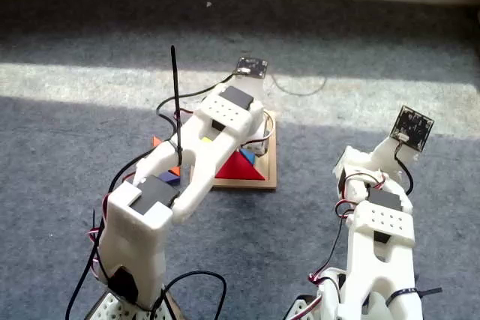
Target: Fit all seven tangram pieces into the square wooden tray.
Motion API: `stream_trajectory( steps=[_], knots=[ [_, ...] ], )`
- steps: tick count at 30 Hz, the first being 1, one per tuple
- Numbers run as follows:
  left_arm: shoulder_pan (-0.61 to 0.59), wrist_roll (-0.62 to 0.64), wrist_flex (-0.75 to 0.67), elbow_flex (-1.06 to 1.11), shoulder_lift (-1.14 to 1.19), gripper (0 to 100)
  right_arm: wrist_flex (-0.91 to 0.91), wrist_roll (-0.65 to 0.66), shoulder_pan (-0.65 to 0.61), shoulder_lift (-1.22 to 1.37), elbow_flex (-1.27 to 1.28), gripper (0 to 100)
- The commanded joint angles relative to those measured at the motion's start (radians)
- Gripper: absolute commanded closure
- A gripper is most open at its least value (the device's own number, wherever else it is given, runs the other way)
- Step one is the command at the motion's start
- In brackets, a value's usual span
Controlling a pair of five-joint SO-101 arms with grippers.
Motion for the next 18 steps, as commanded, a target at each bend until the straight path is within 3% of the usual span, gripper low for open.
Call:
stream_trajectory(
  steps=[1,13,18],
  knots=[
    [-0.001,0.009,0.041,-0.047,-0.01,80,-0.021,0.012,0.004,-0.03,-0.01,98.8],
    [-0.004,0.0,0.015,-0.038,-0.031,80,-0.021,0.012,0.004,-0.03,-0.01,98.8],
    [-0.067,0.0,0.015,-0.044,-0.033,80,-0.021,0.012,0.004,-0.03,-0.008,98.8]
  ],
)
